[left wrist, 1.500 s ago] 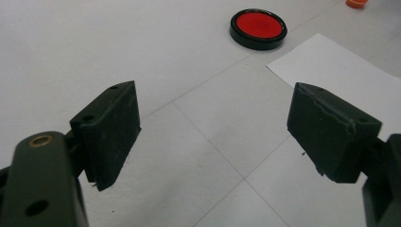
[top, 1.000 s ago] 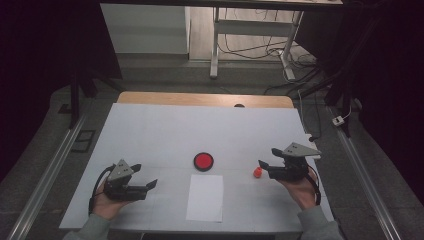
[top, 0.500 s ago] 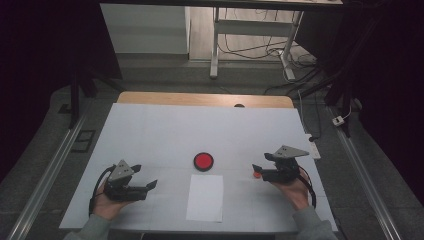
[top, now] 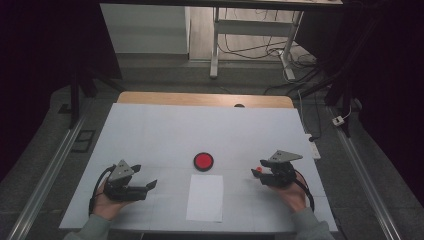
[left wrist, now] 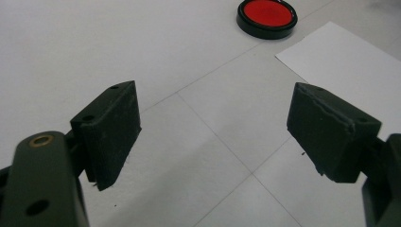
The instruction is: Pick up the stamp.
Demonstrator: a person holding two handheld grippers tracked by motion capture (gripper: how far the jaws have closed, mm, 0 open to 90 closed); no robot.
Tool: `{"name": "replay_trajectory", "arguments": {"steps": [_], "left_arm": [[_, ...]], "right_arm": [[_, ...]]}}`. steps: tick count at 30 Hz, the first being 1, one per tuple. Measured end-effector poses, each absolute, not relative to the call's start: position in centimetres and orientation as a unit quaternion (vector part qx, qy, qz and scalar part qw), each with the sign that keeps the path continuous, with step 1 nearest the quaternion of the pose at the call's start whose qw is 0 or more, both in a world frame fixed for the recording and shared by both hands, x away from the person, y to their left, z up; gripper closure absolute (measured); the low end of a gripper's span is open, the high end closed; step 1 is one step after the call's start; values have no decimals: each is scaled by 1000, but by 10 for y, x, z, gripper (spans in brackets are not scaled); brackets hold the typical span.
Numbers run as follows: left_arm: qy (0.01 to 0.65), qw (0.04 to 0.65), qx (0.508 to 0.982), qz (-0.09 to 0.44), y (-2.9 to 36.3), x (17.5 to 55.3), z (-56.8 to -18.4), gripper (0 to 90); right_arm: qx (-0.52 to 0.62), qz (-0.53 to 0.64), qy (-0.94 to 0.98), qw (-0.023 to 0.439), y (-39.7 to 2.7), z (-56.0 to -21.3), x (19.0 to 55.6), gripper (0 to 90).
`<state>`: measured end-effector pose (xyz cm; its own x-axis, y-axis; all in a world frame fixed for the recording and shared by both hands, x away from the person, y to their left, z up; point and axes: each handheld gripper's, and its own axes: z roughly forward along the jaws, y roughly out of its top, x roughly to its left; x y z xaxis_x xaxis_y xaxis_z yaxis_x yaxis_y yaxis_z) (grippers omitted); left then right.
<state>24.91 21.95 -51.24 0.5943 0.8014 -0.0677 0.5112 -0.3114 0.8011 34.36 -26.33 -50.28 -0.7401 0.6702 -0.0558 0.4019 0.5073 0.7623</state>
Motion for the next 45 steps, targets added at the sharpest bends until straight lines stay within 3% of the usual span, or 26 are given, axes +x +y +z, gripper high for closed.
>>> {"name": "replay_trajectory", "arguments": {"steps": [23, 45], "left_arm": [[410, 412, 793, 182, 220, 248, -512, 190], [414, 413, 792, 178, 221, 249, -513, 190]], "right_arm": [[309, 381, 854, 174, -266, -510, 342, 713], [306, 427, 832, 179, -270, -500, 336, 718]]}}
